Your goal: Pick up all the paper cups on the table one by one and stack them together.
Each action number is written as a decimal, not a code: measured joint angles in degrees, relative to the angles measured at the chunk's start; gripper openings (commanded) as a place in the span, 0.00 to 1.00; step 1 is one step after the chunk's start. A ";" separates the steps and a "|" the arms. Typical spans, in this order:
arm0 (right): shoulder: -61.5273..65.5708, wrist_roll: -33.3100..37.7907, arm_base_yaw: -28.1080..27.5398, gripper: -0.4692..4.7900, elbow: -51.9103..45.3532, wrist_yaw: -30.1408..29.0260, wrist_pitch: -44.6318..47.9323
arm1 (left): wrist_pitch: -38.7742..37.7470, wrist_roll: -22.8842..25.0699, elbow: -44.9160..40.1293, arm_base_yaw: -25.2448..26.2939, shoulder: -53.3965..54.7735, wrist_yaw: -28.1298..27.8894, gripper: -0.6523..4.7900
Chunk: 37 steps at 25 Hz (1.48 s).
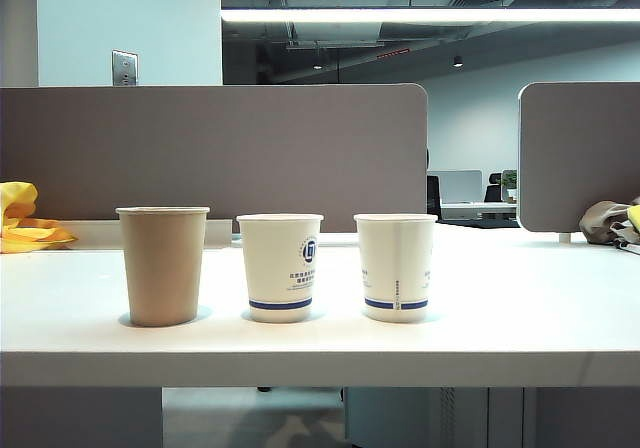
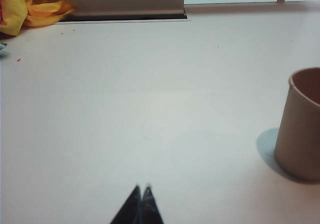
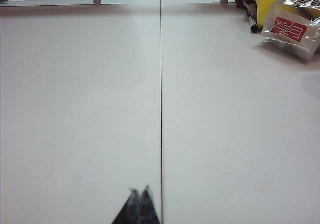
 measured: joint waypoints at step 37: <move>0.00 7.80 0.02 0.09 0.00 0.17 2.40 | 0.17 -10.82 0.00 0.00 0.00 2.64 0.11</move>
